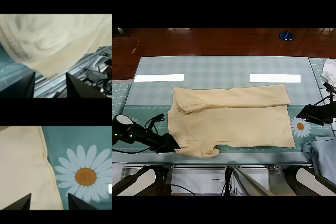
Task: Fold the shirts.
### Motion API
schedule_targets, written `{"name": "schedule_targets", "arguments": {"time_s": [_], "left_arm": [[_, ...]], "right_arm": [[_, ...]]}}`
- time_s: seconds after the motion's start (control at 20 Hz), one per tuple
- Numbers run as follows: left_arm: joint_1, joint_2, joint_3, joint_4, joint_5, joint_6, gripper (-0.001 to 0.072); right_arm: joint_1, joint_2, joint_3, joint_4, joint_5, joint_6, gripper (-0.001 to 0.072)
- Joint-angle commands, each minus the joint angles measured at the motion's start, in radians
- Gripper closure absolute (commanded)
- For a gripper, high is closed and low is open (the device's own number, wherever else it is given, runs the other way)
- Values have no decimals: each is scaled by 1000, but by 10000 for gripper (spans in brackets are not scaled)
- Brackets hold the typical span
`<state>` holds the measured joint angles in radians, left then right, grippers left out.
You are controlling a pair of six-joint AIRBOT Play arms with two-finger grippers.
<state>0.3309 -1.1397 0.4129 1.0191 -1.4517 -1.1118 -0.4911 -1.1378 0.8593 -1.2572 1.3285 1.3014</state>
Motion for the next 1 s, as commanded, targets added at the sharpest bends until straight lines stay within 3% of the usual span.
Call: {"name": "schedule_targets", "arguments": {"time_s": [0.0, 0.15, 0.2, 0.25, 0.3, 0.6, 0.8, 0.95], "left_arm": [[-88, -89, -1, -37, 51, 0, 233], [-113, -162, -1, -36, 58, 0, 234], [-113, -178, 0, -34, 69, -4, 286], [-112, -187, 0, -32, 83, -8, 565], [-110, -187, 2, -35, 93, -9, 681], [-109, -169, 19, -33, 83, 16, 683], [-91, -161, 19, -33, 84, 28, 683], [-51, -160, 19, -33, 83, 50, 682]], "right_arm": [[0, 0, 0, -2, 7, -4, 168], [0, 0, 0, -7, 8, -6, 168], [0, 0, 0, -10, 9, -6, 169], [0, 0, 0, -9, 11, -6, 168], [0, 1, 0, -9, 15, -6, 169], [-89, 13, -4, 9, 83, -6, 167], [-300, -53, -63, 283, 220, -129, 167], [-317, -56, -93, 164, 217, -129, 167]]}}
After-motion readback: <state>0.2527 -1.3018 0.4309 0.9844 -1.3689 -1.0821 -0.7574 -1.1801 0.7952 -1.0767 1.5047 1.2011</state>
